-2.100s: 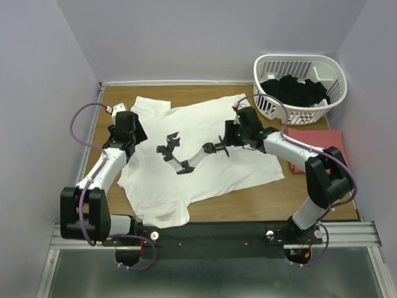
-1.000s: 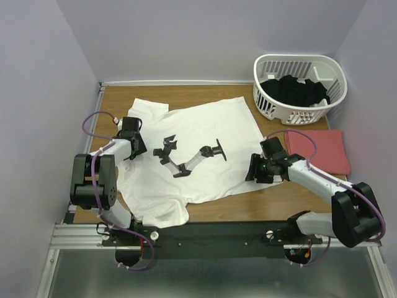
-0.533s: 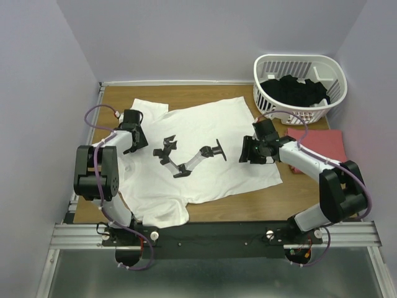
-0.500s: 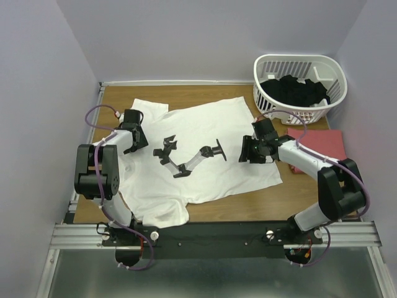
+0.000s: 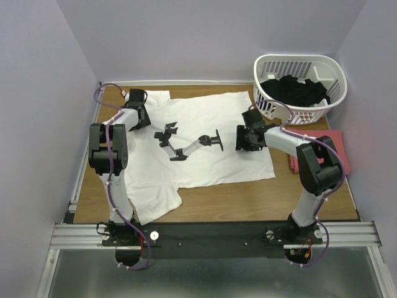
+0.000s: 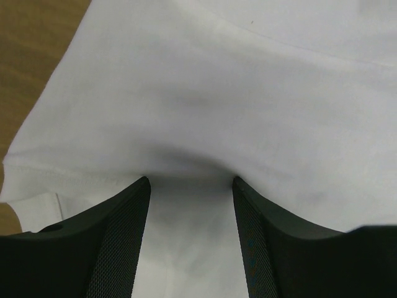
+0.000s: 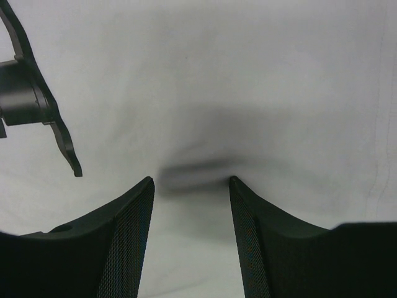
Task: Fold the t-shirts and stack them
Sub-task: Flatten the tshirt out
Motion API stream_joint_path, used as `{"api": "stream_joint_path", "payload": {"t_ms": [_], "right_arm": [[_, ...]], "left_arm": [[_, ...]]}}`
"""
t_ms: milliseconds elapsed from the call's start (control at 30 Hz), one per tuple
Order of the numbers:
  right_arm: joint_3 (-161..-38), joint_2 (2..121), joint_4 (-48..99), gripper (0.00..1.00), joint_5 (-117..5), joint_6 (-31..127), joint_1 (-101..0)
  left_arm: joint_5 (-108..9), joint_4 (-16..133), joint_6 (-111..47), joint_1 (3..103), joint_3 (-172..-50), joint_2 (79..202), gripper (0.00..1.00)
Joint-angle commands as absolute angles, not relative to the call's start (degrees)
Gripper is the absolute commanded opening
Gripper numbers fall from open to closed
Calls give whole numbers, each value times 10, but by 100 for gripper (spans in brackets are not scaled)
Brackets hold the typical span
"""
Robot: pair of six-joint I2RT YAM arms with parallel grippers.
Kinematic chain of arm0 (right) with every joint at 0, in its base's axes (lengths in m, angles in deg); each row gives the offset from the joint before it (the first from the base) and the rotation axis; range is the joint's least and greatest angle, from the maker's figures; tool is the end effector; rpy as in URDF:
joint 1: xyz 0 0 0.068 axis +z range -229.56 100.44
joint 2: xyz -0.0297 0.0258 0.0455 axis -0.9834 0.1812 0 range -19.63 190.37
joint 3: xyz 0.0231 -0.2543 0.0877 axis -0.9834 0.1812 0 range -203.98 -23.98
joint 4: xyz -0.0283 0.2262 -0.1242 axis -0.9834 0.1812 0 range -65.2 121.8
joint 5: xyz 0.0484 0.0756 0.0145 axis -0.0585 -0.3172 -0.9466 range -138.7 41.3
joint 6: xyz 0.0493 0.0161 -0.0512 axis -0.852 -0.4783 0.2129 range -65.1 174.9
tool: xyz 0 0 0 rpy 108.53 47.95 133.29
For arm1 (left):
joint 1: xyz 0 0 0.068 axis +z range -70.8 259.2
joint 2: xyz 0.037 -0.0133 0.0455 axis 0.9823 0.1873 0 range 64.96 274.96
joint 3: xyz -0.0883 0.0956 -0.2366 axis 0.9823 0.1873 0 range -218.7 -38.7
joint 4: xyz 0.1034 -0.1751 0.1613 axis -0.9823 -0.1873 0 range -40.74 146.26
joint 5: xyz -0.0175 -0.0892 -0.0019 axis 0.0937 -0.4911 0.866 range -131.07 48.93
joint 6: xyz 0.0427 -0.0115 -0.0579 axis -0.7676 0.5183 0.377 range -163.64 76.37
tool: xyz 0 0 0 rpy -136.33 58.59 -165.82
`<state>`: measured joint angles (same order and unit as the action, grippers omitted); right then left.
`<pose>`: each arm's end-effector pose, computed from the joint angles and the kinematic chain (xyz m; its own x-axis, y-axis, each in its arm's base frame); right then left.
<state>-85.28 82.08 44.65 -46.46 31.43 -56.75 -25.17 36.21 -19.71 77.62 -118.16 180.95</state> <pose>0.3362 0.1388 0.1405 -0.8814 0.0610 -0.4685 -0.0203 0.9858 0.1665 0.4385 0.0044 0.1414 -0.7122 -0.3705 -0.5962 -0.4520 0.8919 -0.0143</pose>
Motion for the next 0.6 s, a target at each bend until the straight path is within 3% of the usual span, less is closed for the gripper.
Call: {"api": "stream_joint_path", "payload": {"t_ms": [0,333,433,567], "right_arm": [[-890,885,433,59,-404,334,-569],[-993,959,433,59,-395,345,-570],[-1005,941,434,59,-410,356,-569],[-996,897,440,60,-435,376,-570]], "left_arm": [[-233,303,-217,777,-1243,1895,64],[-192,248,-233,781,-1468,2006,62],[-192,267,-235,782,-1479,2003,63],[-198,323,-223,782,-1408,1904,70]]}}
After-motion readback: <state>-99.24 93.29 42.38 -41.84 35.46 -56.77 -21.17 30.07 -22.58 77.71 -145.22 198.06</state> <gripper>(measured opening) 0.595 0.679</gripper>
